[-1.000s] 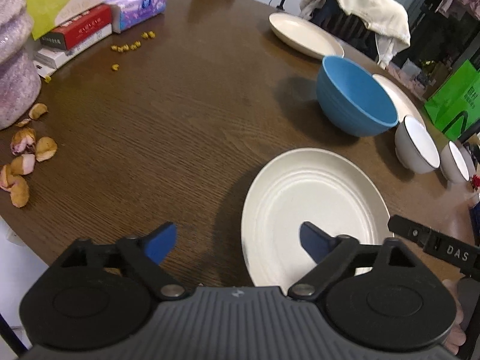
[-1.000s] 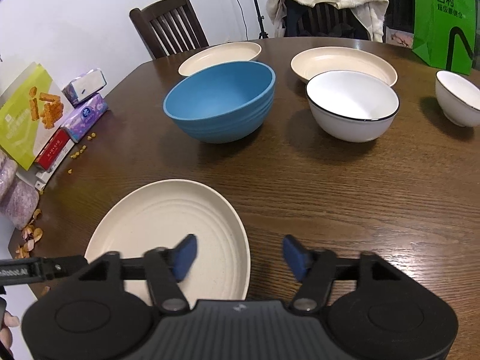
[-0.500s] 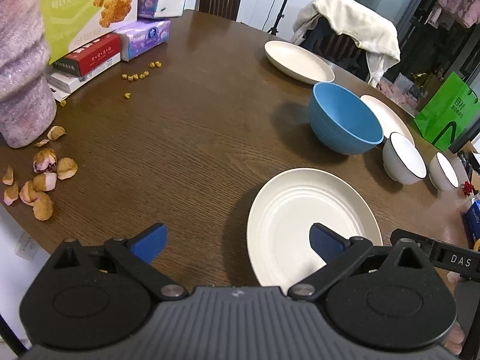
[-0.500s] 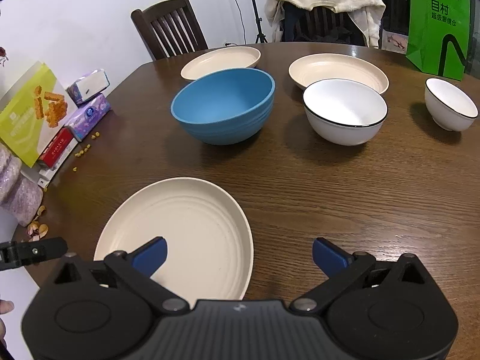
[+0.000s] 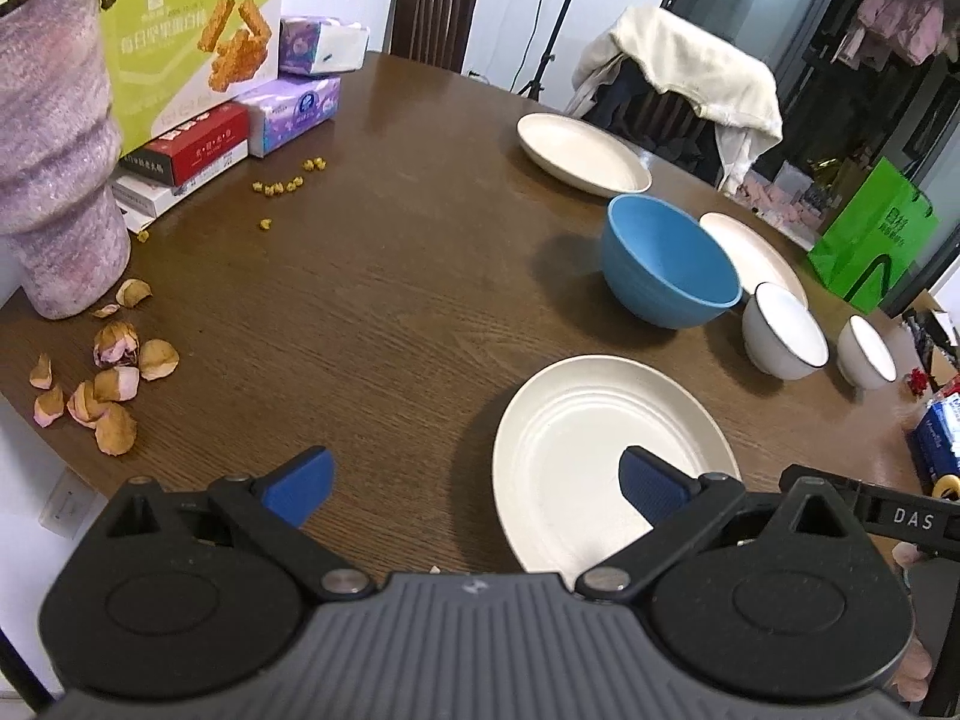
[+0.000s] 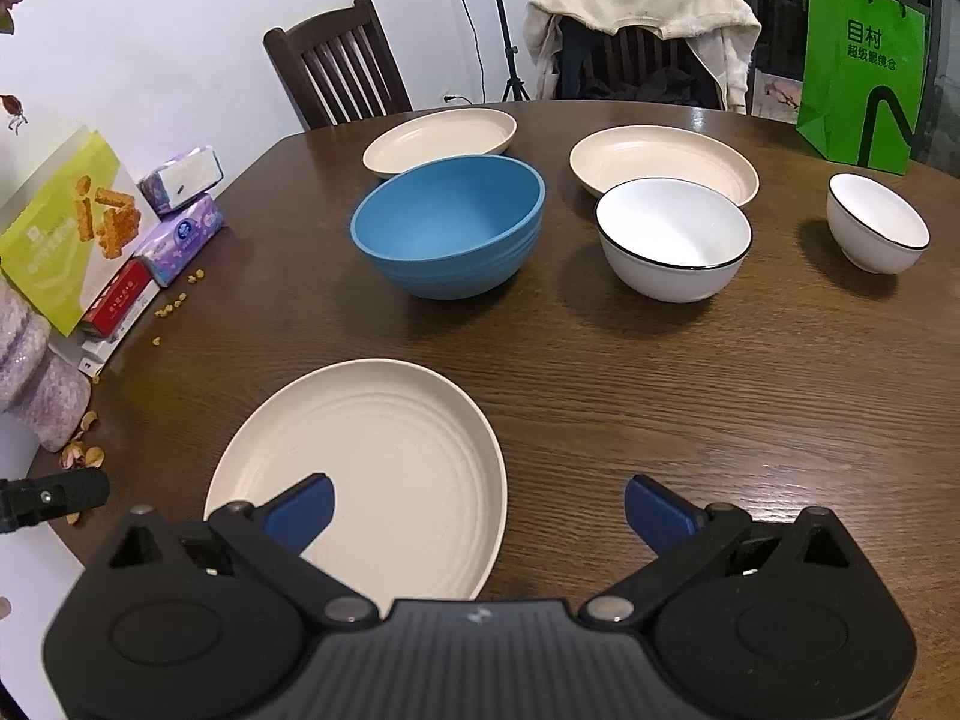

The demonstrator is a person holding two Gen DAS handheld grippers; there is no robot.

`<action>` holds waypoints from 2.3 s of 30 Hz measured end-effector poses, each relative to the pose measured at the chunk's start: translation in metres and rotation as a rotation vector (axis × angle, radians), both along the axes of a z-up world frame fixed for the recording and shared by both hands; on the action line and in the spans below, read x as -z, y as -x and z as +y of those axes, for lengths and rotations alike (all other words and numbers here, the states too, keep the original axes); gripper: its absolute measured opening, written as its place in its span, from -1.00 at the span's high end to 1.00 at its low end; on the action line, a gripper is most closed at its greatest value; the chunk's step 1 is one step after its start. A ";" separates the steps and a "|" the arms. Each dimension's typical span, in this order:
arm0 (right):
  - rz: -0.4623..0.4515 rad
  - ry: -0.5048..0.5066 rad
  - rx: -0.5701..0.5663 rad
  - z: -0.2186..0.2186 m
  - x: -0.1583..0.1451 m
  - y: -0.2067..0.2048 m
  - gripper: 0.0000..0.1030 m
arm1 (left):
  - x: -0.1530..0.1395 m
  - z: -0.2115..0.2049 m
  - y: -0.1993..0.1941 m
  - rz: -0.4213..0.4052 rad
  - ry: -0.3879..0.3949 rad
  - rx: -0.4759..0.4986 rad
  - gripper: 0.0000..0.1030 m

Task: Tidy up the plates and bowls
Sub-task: 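Withdraw both open grippers up and away from the placed plates, then move both open grippers past the blue bowl toward a cream plate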

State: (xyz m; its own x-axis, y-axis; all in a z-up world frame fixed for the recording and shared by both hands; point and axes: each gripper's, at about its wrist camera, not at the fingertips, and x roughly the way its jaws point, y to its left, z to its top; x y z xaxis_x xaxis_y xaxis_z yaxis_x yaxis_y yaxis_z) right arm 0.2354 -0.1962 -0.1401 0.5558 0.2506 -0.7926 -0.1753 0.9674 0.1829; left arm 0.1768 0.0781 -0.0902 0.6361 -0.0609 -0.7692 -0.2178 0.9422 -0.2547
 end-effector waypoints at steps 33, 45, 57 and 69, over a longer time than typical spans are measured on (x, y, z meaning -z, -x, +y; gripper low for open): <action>-0.074 0.009 0.058 -0.026 -0.056 0.010 -1.00 | -0.055 -0.020 -0.010 -0.101 -0.035 0.069 -1.00; -0.103 0.042 0.041 -0.033 -0.078 -0.018 -1.00 | -0.081 -0.041 -0.039 -0.137 -0.069 0.104 -1.00; -0.151 0.068 -0.029 -0.020 -0.107 -0.066 -1.00 | -0.115 -0.058 -0.083 -0.176 -0.096 0.121 -1.00; -0.148 0.069 -0.049 -0.003 -0.120 -0.127 -1.00 | -0.123 -0.054 -0.132 -0.170 -0.084 0.074 -1.00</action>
State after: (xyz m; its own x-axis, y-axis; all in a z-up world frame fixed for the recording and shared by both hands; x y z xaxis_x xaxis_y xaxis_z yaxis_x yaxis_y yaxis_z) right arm 0.3622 -0.1994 -0.0200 0.6562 0.2280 -0.7193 -0.2425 0.9664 0.0851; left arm 0.3086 0.0246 0.0323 0.7531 -0.0523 -0.6558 -0.1082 0.9734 -0.2019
